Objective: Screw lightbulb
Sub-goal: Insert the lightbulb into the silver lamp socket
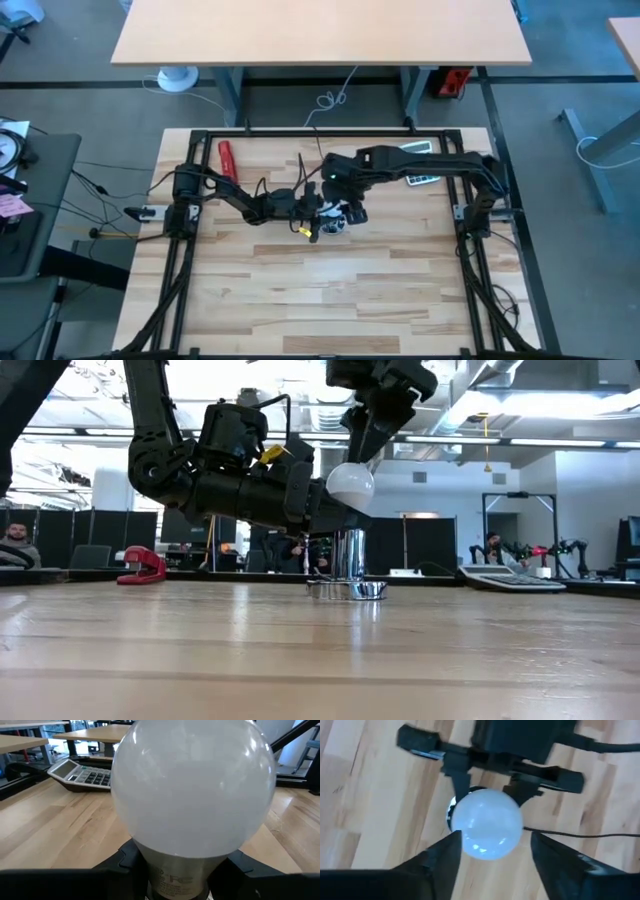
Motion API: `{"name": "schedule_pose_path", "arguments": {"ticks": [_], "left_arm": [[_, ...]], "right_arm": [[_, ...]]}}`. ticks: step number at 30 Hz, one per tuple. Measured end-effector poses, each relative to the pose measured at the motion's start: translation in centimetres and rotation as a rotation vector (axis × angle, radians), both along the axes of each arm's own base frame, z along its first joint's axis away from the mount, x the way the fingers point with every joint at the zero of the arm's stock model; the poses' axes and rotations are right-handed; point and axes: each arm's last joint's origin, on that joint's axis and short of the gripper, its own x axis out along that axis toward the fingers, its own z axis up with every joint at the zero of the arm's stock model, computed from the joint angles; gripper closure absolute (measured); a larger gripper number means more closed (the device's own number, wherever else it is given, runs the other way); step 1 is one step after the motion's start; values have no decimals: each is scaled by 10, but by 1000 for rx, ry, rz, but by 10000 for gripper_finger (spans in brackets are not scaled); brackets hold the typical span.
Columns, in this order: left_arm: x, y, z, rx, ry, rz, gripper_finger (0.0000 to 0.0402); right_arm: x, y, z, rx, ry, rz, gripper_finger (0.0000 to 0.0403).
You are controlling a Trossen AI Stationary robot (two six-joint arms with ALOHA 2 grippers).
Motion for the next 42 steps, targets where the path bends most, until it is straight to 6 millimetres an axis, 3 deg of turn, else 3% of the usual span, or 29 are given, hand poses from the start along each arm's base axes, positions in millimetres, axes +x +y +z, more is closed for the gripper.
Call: {"name": "schedule_pose_path", "arguments": {"ticks": [5, 8, 15, 23, 31, 42], "left_arm": [[0, 0, 0, -1, 0, 1, 256], [0, 0, 0, -1, 0, 2, 256], [0, 0, 0, 1, -4, 3, 256], [0, 0, 0, 7, -3, 3, 256], [0, 0, 0, 8, -4, 3, 256], [0, 0, 2, -2, -18, 7, 256]], "right_arm": [[4, 3, 4, -4, 49, 30, 81], [11, 6, -2, -37, 88, 103, 71], [29, 3, -15, -87, 168, 193, 83], [29, 0, -14, -92, 172, 216, 88], [29, -2, -14, -83, 170, 213, 121], [28, -4, -22, 14, 168, -24, 127]]}}
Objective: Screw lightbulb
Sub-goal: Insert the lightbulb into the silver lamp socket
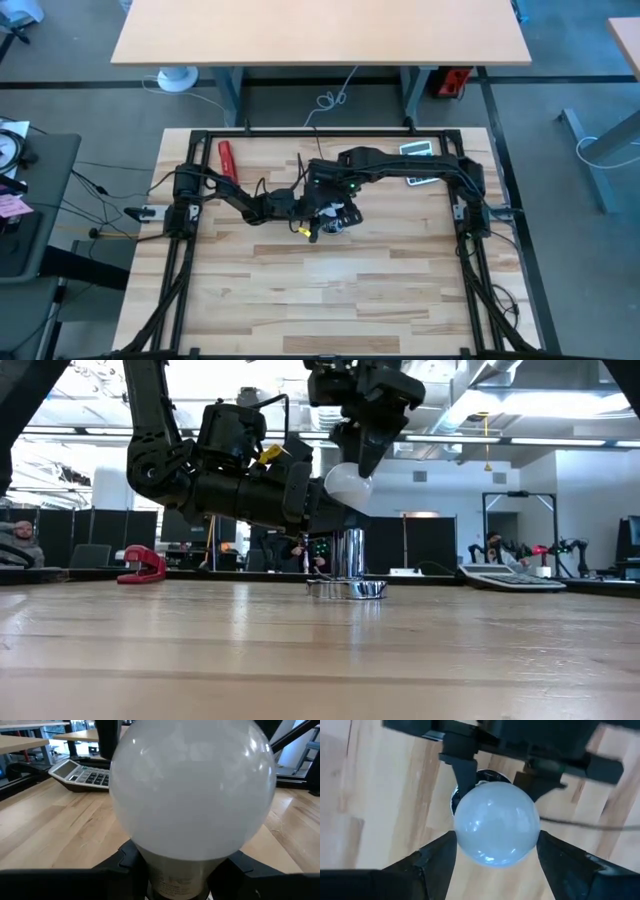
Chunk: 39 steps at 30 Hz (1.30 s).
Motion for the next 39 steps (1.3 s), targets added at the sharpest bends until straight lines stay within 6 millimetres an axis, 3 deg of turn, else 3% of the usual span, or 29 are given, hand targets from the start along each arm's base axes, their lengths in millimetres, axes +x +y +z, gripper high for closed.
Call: {"name": "schedule_pose_path", "arguments": {"ticks": [16, 26, 34, 39], "left_arm": [[0, 0, 1, -7, -5, 4, 256], [0, 0, 0, 5, 2, -2, 256], [0, 0, 0, 8, 1, -4, 256], [0, 0, 1, 8, 0, -5, 256]], "right_arm": [[2, 7, -4, 127, 6, -496, 127], [-12, 7, 16, 65, -14, -289, 127], [-12, 4, 19, -60, -29, 121, 127], [-8, 4, 21, -104, -80, 239, 127]]}}
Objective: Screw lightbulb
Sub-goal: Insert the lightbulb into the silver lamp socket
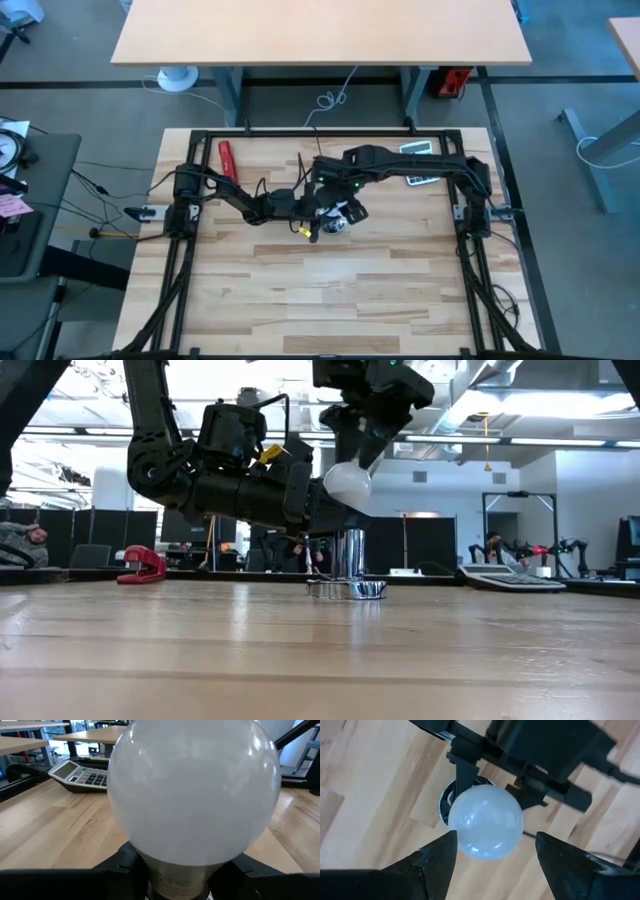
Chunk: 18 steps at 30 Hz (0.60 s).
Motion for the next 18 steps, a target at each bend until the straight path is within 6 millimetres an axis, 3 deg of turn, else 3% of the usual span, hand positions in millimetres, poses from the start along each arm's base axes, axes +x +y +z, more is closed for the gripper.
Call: {"name": "schedule_pose_path", "arguments": {"ticks": [7, 15, 18], "left_arm": [[0, 0, 0, 13, 3, -3, 256], [0, 0, 0, 22, 5, -5, 256], [0, 0, -1, 22, 7, -5, 256]], "right_arm": [[2, 2, 0, -23, -13, 95, 127], [5, 6, 2, 71, -60, 126, 127], [10, 4, -8, 76, -33, 120, 127]]}}
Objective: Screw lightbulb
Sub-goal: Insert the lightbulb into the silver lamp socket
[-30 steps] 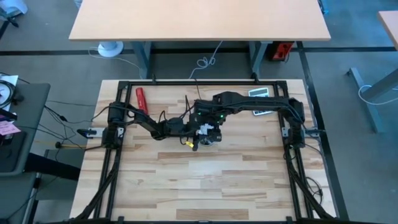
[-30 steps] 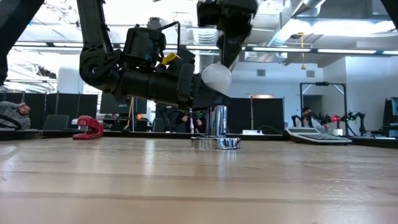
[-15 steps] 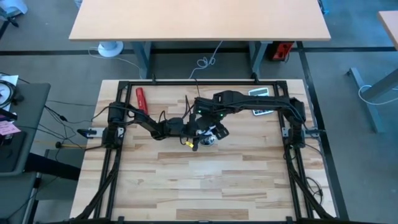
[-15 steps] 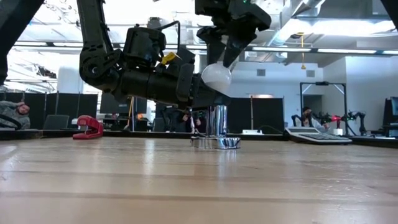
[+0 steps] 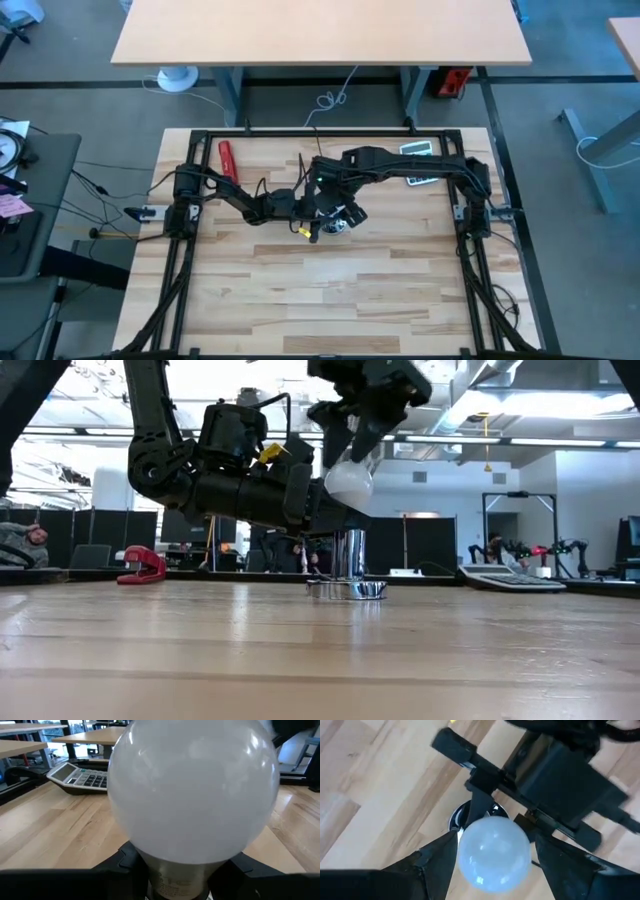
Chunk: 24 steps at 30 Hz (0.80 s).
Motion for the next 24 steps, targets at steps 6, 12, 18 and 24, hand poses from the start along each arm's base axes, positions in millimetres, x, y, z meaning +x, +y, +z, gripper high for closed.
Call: {"name": "schedule_pose_path", "arguments": {"ticks": [6, 12, 18, 24], "left_arm": [[0, 0, 0, 2, 3, 0, 256], [0, 0, 0, 8, 7, 1, 256], [0, 0, -1, 10, 11, 1, 256], [0, 0, -1, 6, 10, 1, 256]], "right_arm": [[6, -5, -19, 27, 75, -38, 124], [7, -4, -23, 13, 100, -51, 117], [4, -8, -24, 0, 122, -86, 117], [5, -14, -25, 42, 119, -213, 117]]}}
